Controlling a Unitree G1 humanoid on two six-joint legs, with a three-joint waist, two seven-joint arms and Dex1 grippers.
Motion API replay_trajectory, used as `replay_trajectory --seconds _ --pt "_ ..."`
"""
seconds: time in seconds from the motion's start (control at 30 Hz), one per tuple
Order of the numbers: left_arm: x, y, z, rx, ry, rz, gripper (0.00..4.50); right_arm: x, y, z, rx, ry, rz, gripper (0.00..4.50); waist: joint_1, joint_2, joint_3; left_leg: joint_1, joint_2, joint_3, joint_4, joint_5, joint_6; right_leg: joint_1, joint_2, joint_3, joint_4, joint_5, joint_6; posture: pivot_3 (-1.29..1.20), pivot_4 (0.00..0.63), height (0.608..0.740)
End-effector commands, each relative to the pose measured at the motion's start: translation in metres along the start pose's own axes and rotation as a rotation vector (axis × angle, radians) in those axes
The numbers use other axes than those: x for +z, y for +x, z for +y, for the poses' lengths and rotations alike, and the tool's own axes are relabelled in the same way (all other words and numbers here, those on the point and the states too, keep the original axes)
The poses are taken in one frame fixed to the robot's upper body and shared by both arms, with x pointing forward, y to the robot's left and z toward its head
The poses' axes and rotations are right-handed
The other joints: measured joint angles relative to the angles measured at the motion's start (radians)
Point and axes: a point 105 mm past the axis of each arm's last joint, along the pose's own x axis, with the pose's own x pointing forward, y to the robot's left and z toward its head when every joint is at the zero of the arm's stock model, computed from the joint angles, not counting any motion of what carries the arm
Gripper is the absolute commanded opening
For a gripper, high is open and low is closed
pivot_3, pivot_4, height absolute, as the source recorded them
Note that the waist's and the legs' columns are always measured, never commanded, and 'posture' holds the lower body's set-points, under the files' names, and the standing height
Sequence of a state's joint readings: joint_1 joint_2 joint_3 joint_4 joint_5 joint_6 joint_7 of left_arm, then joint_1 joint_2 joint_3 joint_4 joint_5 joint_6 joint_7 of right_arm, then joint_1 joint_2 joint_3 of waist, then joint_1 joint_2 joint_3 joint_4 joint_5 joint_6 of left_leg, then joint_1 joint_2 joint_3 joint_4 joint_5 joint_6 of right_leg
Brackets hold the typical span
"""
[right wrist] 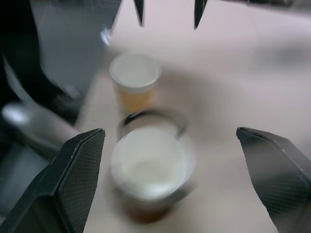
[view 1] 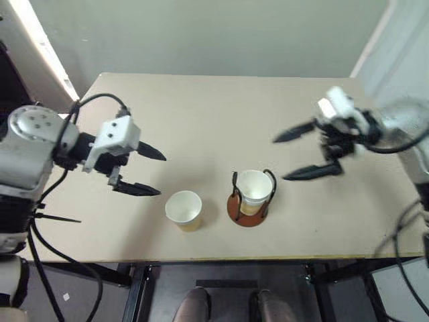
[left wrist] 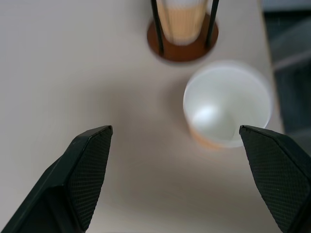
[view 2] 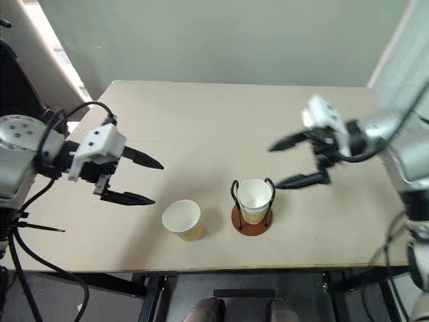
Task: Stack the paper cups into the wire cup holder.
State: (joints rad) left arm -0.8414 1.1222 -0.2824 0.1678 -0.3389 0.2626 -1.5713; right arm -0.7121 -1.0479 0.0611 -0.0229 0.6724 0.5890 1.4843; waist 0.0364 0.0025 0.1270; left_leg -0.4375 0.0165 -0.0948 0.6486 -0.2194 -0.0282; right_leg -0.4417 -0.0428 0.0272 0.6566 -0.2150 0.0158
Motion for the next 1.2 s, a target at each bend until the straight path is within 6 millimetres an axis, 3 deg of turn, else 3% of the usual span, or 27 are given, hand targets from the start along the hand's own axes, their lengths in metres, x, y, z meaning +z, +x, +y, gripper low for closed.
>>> replay_trajectory --seconds 0.03,0.2,0.43,0.53,0.67,0.77,0.9,1.13,1.2 --pt "0.012 0.006 0.004 -0.072 0.1 0.012 4.5 0.027 -0.02 0.025 -0.051 -0.092 -0.1 4.49 -0.006 0.0 0.0 0.0 0.0 0.001 0.0 0.0 -0.001 0.0 0.0 0.0 -0.002 0.004 0.01 0.0 0.15 0.74" --pt "0.018 0.021 0.009 -0.135 0.14 0.008 4.5 0.046 -0.022 0.051 -0.11 -0.133 -0.158 4.49 -0.03 0.0 0.0 -0.001 0.002 0.003 -0.001 0.004 -0.009 0.0 0.002 0.001 -0.008 0.007 0.02 0.0 0.15 0.74" --pt "0.015 0.036 0.008 -0.217 0.186 0.046 4.5 0.07 -0.002 0.077 -0.067 -0.215 -0.179 4.49 -0.029 0.0 0.0 -0.001 0.003 0.002 0.0 -0.001 0.001 0.002 0.003 0.0 -0.01 0.009 0.025 0.0 0.15 0.74" --pt "0.017 0.04 0.007 -0.246 0.203 0.045 4.5 0.075 0.003 0.075 -0.087 -0.239 -0.169 4.49 -0.027 0.0 0.0 -0.001 0.003 0.001 0.002 0.0 0.003 0.003 0.002 0.001 -0.011 0.01 0.026 0.0 0.15 0.74" --pt "0.018 0.047 0.006 -0.282 0.238 0.064 4.5 0.068 0.013 0.055 -0.212 -0.242 -0.071 4.49 -0.025 0.0 0.0 -0.001 0.003 0.001 0.006 0.0 0.005 0.005 0.002 0.001 -0.01 0.011 0.025 0.0 0.15 0.74" --pt "0.018 0.05 0.005 -0.298 0.252 0.067 3.94 0.061 0.016 0.044 -0.272 -0.239 -0.027 4.5 -0.024 0.001 0.0 -0.001 0.003 0.001 0.008 -0.001 0.006 0.006 0.002 0.0 -0.01 0.011 0.026 0.0 0.15 0.74" --pt "0.021 0.052 0.0 -0.323 0.261 0.05 2.48 0.067 0.021 0.035 -0.314 -0.243 -0.073 4.5 -0.023 0.001 0.0 -0.002 0.002 0.001 0.012 -0.002 0.007 0.006 0.002 0.0 -0.01 0.013 0.029 0.0 0.15 0.74" --pt "0.02 0.05 -0.003 -0.334 0.26 0.045 0.04 0.07 0.025 0.039 -0.27 -0.259 -0.079 4.5 -0.021 0.001 0.0 -0.004 0.002 0.001 0.014 -0.002 0.009 0.006 0.002 0.001 -0.012 0.014 0.03 0.0 0.15 0.74" --pt "0.021 0.049 -0.003 -0.334 0.259 0.044 0.01 0.072 0.022 0.043 -0.248 -0.263 -0.088 4.5 -0.02 0.001 0.0 -0.005 0.002 0.001 0.014 -0.002 0.009 0.006 0.002 0.0 -0.012 0.014 0.03 0.0 0.15 0.74"
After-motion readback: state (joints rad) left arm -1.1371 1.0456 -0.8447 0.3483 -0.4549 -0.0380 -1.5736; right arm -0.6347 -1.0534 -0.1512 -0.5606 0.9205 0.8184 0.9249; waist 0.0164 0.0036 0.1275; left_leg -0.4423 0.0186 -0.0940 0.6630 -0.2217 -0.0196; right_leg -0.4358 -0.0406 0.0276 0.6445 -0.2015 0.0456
